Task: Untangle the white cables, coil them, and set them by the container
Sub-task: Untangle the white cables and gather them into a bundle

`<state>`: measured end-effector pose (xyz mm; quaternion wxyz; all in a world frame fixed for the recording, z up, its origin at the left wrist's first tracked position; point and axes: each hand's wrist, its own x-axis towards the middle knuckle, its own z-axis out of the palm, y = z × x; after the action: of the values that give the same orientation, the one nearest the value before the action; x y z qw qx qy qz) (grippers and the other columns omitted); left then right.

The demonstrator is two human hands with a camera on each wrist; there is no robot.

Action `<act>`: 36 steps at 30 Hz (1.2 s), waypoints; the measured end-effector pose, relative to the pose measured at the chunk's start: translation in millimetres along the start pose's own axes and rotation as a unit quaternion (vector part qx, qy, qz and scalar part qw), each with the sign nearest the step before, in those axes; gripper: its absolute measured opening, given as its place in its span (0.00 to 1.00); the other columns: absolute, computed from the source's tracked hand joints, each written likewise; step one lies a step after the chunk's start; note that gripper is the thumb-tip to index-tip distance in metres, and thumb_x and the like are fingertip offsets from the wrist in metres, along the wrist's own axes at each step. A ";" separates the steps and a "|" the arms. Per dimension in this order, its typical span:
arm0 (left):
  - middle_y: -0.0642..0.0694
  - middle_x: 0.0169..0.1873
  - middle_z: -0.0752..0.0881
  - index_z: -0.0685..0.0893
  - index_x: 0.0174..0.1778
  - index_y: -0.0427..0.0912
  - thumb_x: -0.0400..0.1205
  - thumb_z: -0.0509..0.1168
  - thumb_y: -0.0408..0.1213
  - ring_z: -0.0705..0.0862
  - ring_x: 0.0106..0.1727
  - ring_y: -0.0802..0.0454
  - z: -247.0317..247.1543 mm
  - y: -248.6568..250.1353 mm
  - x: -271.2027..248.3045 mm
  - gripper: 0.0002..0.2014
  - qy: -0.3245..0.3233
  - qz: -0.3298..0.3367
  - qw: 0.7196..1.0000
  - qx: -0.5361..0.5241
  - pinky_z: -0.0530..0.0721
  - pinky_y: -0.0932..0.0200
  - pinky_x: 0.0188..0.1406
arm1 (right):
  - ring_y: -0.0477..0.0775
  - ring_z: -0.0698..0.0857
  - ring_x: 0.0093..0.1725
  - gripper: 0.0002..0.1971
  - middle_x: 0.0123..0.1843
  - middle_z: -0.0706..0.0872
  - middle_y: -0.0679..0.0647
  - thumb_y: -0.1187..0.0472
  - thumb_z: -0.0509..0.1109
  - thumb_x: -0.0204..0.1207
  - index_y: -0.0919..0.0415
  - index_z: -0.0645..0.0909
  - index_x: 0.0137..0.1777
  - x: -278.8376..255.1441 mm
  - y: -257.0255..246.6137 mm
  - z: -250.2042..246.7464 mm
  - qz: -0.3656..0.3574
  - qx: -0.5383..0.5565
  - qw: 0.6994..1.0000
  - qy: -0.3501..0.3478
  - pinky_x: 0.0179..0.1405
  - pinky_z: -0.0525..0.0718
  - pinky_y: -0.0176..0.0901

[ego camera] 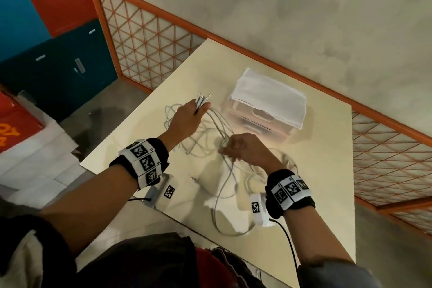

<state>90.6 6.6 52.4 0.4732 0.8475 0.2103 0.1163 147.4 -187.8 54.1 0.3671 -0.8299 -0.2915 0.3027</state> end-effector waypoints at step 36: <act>0.53 0.25 0.62 0.71 0.29 0.50 0.85 0.46 0.58 0.59 0.26 0.57 18.1 22.7 -7.4 0.23 -0.285 -0.026 0.911 -0.297 0.60 0.61 0.30 | 0.50 0.88 0.37 0.04 0.37 0.88 0.59 0.67 0.71 0.76 0.62 0.79 0.46 -1.1 -50.2 -23.4 -0.068 0.253 0.950 0.171 0.38 0.85 0.35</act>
<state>96.8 -21.1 62.3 0.7458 0.6591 0.0444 -0.0858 150.3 -170.5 106.7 0.6291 -0.7273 -0.1939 0.1940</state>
